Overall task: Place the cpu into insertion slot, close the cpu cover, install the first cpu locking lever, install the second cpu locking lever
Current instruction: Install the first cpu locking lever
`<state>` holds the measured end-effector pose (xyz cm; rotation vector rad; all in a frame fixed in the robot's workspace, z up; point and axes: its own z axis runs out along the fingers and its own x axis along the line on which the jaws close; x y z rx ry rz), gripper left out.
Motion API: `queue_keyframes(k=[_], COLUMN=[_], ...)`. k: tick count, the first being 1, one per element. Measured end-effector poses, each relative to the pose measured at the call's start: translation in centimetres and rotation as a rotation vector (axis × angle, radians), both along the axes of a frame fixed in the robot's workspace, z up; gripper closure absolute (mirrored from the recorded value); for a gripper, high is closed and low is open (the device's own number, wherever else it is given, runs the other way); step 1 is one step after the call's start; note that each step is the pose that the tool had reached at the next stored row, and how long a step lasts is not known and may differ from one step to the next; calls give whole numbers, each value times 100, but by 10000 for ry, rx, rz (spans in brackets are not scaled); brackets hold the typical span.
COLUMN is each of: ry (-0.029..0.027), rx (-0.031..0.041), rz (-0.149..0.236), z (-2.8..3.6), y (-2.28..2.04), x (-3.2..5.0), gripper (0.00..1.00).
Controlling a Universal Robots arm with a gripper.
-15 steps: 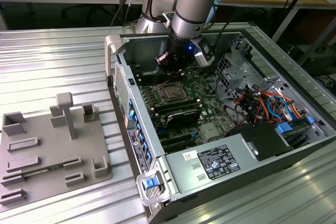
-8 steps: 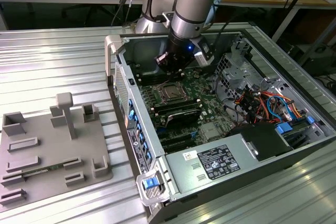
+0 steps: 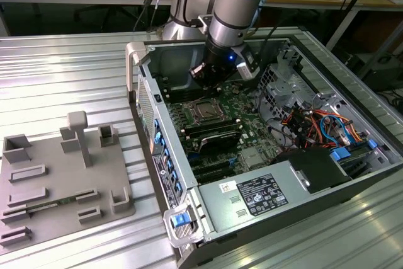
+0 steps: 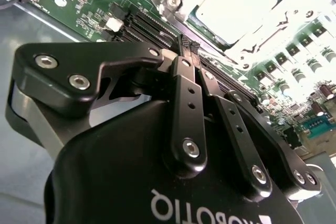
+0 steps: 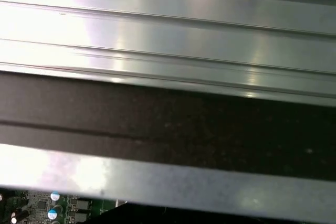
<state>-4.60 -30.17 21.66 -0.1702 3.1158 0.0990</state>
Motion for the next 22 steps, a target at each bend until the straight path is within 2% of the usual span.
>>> queue_keyframes(k=[5, 10, 17, 19, 21, 22], ry=[1, 0, 1, -2, -2, 2], rx=[0, -6, -9, -32, -86, -136], rz=[9, 8, 8, 10, 10, 9], z=[-21, -86, -116, -118, -119, -123], y=[6, 6, 7, 8, 7, 7], x=[4, 7, 14, 15, 16, 15], gripper=[89, 89, 89, 89, 89, 89])
